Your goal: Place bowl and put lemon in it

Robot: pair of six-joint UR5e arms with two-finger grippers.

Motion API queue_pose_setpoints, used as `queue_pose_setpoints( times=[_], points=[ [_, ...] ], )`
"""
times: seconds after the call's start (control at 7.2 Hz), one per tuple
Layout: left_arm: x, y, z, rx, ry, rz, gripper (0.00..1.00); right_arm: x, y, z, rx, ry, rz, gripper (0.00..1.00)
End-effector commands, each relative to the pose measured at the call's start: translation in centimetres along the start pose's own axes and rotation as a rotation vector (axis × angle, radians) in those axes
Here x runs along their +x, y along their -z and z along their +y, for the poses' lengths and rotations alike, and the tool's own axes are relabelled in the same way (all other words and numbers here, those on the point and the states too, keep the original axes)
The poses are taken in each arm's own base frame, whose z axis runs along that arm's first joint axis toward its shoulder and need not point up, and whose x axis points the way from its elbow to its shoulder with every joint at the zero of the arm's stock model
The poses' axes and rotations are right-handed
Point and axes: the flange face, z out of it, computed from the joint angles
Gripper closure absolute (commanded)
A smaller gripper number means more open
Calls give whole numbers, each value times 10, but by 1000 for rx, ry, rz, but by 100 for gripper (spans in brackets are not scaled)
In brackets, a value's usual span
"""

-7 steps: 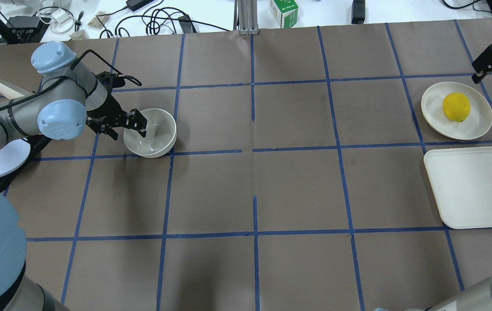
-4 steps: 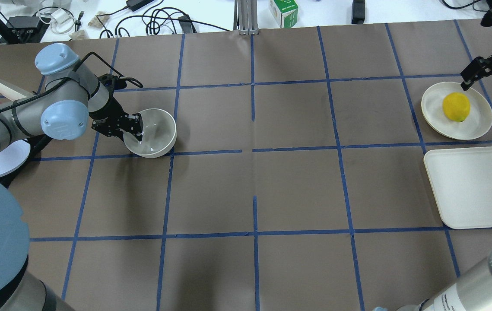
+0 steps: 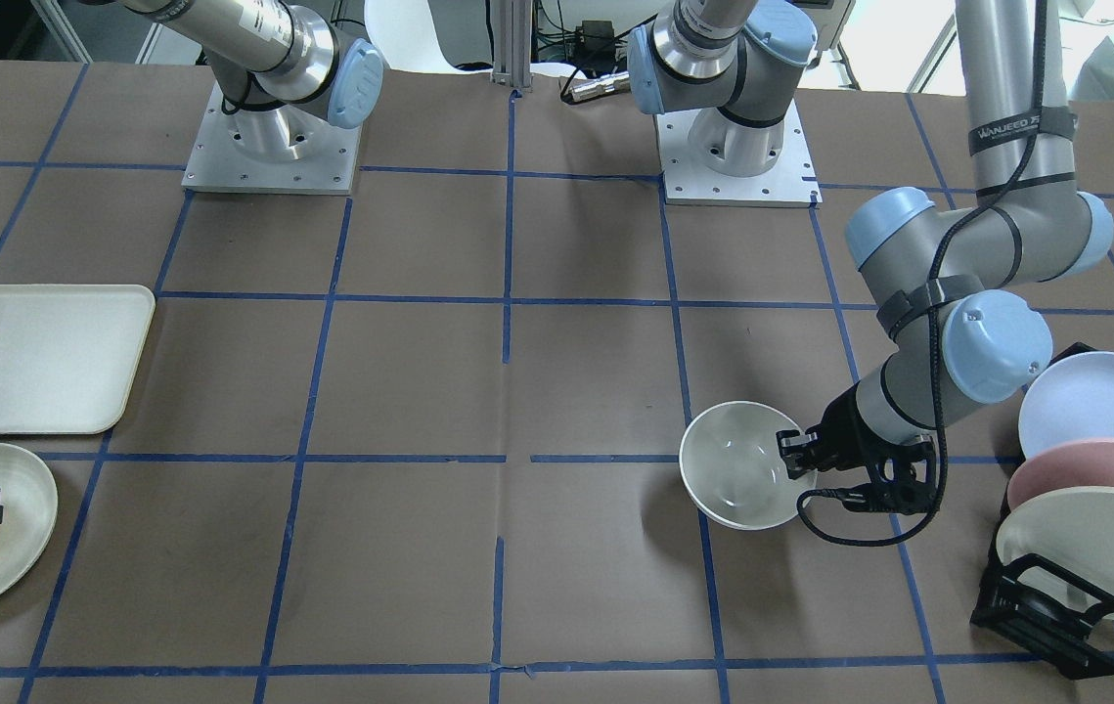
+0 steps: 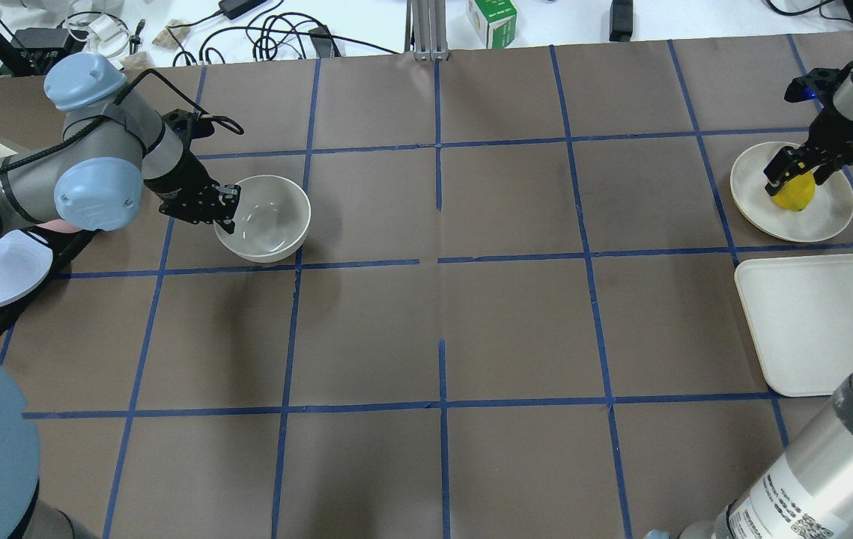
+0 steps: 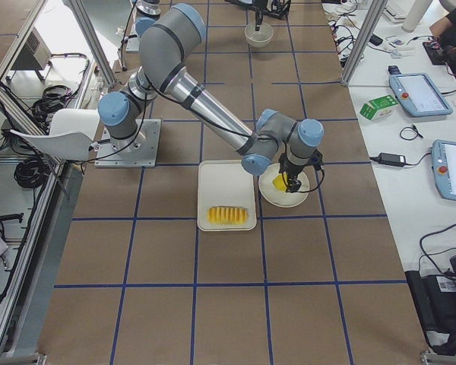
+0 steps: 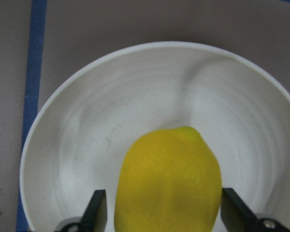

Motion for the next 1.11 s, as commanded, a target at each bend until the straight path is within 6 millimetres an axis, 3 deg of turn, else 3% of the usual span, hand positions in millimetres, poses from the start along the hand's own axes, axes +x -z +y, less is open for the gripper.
queue_pose_setpoints(
  times=[0.0,0.14,0.28,0.56,0.69,0.83,0.97],
  points=[
    [70,-4,5,4,63,79,100,0,-2,0,-7,-8,-5,76],
    [119,-10,10,25,99,83,100,-1,0,1,-9,-12,-7,80],
    [166,-16,19,46,118,88,100,0,24,2,2,-20,4,80],
    [231,-43,41,29,80,85,100,-33,149,45,17,-64,12,79],
    [245,-57,43,46,104,91,100,-56,198,70,22,-78,16,79],
    [246,-70,41,49,108,92,100,-76,224,89,16,-120,-2,79],
    [247,-73,41,46,107,90,75,-85,231,93,20,-122,-7,79]
  ],
)
